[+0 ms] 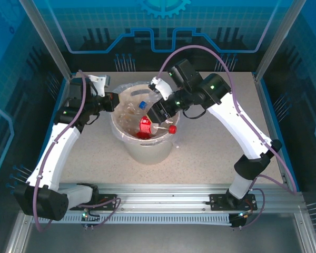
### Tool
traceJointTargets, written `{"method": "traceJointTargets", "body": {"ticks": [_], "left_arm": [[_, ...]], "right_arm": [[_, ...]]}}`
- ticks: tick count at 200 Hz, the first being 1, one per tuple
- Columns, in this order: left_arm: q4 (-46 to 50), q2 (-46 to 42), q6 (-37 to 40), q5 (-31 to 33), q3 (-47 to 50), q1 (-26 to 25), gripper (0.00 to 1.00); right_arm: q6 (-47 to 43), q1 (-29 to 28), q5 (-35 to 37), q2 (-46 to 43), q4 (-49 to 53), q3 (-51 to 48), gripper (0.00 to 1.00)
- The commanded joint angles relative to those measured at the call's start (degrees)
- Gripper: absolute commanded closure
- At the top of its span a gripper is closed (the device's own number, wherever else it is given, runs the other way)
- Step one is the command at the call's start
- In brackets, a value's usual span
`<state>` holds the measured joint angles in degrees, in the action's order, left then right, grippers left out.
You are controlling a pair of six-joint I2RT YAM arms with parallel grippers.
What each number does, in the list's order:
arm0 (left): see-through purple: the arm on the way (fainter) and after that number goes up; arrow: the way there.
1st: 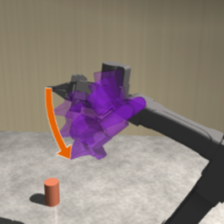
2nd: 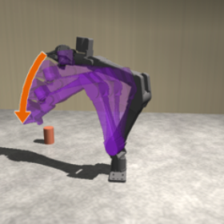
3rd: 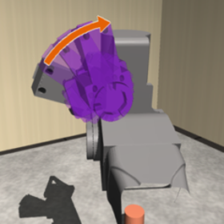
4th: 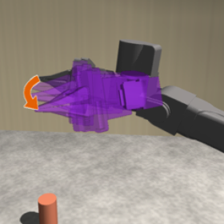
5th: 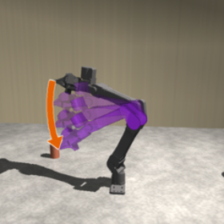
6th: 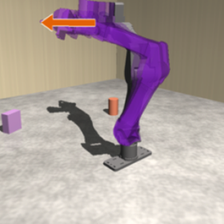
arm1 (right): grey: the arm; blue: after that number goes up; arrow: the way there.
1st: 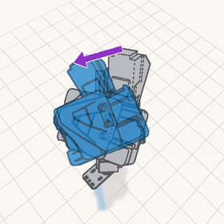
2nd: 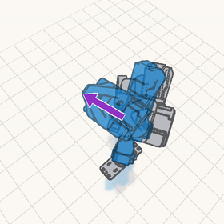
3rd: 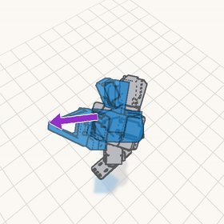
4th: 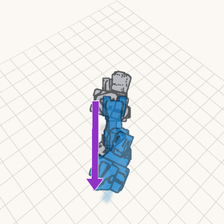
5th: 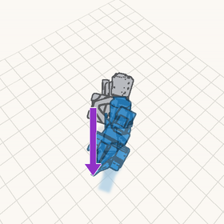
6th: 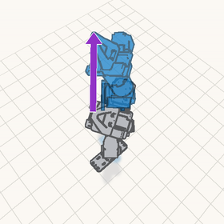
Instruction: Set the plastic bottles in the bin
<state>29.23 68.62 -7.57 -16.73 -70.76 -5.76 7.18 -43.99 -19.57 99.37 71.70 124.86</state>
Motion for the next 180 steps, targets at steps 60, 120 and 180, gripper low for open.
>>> {"method": "traceJointTargets", "body": {"ticks": [60, 120, 180], "left_arm": [[3.2, 0.2, -1.0, 0.3, 1.5, -0.4, 1.0], [3.2, 0.4, -1.0, 0.4, 1.4, -0.3, 1.0], [3.3, 0.4, -0.9, 0.4, 1.4, -0.1, 1.0]], "right_arm": [[-7.3, -2.5, -9.0, 7.8, 3.3, -1.8, 0.46], [-6.9, -1.4, -6.7, 9.1, 2.2, 0.0, 0.46], [-1.9, 3.9, -13.1, 4.2, -7.4, -1.0, 0.27]]}}
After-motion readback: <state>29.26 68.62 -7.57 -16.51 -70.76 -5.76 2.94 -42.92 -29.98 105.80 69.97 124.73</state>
